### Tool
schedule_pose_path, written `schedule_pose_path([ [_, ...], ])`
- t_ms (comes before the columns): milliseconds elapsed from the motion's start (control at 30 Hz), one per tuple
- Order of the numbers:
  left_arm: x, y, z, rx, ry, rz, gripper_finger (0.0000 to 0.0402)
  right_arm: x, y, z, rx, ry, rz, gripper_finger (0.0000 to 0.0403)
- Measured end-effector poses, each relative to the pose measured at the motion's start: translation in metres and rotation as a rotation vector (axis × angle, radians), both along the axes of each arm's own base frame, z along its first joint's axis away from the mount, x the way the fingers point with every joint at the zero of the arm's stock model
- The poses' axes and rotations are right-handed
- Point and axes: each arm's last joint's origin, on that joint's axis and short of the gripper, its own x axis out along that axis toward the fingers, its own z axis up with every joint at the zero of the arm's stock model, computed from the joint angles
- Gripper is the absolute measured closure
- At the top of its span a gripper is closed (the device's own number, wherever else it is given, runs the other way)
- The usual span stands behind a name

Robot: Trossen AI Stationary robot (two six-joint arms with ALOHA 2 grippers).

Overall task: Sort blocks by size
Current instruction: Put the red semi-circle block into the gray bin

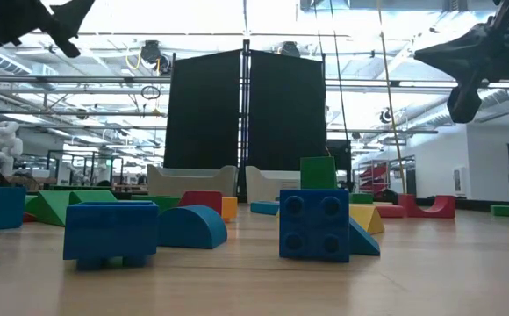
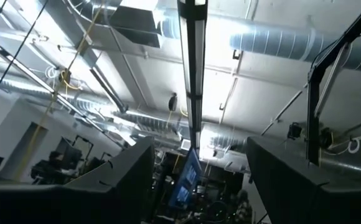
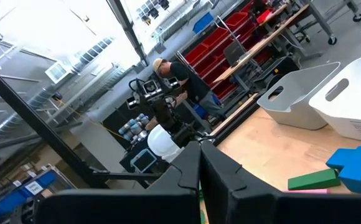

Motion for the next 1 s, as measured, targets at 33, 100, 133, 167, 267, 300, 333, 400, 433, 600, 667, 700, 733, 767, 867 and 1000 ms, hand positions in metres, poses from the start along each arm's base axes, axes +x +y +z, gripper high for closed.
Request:
schedule_pose_path([
  [33,0.000,0.000,0.000,0.000,-0.006,0.000,0.0146,0.000,0.000,0.000,-0.001,0.000,0.000,0.0399],
  [100,-0.001,0.000,0.001,0.000,-0.017,-0.001,0.0146,0.000,0.000,0.000,-0.013,0.003,-0.003,0.0399],
  [133,-0.001,0.000,0.001,0.000,-0.016,-0.001,0.0146,0.000,0.000,0.000,-0.021,0.005,-0.005,0.0399],
  [167,-0.001,0.000,0.001,0.000,-0.013,-0.001,0.0146,0.000,0.000,0.000,-0.026,0.007,-0.006,0.0399],
  [267,-0.001,0.001,0.001,-0.017,-0.018,0.016,0.0146,0.000,0.000,0.000,-0.049,0.015,-0.016,0.0399],
  [300,-0.002,0.001,0.002,-0.032,-0.026,0.030,0.0146,0.000,-0.001,0.000,-0.072,0.023,-0.036,0.0399],
  [333,-0.003,0.002,0.002,-0.046,-0.040,0.042,0.0146,0.000,-0.001,-0.001,-0.084,0.029,-0.047,0.0399],
  [400,-0.004,0.002,0.003,-0.084,-0.065,0.035,0.0146,0.000,-0.001,0.000,-0.073,0.021,-0.041,0.0399],
  [433,-0.004,0.003,0.003,-0.124,-0.078,0.010,0.0146,0.000,-0.001,0.000,-0.056,0.012,-0.036,0.0399],
  [600,0.000,0.001,0.020,-0.232,0.051,-0.140,0.0146,-0.001,-0.001,0.005,-0.024,-0.051,-0.022,0.0399],
  [667,0.004,0.000,0.032,-0.272,0.212,-0.158,0.0146,-0.003,-0.001,0.011,-0.049,-0.103,-0.017,0.0399],
  [700,0.006,0.000,0.039,-0.285,0.300,-0.158,0.0146,-0.004,-0.001,0.014,-0.060,-0.133,-0.023,0.0399],
  [733,0.008,-0.001,0.047,-0.288,0.383,-0.161,0.0146,-0.005,-0.001,0.017,-0.071,-0.163,-0.030,0.0399],
  [767,0.010,-0.002,0.057,-0.287,0.455,-0.168,0.0146,-0.006,-0.001,0.020,-0.086,-0.191,-0.037,0.0399],
  [867,0.020,-0.004,0.080,-0.315,0.696,-0.187,0.0146,-0.009,-0.002,0.027,-0.132,-0.251,-0.063,0.0399],
  [1000,0.042,-0.007,0.085,-0.399,1.105,-0.168,0.0146,-0.010,-0.002,0.028,-0.179,-0.247,-0.075,0.0399],
])
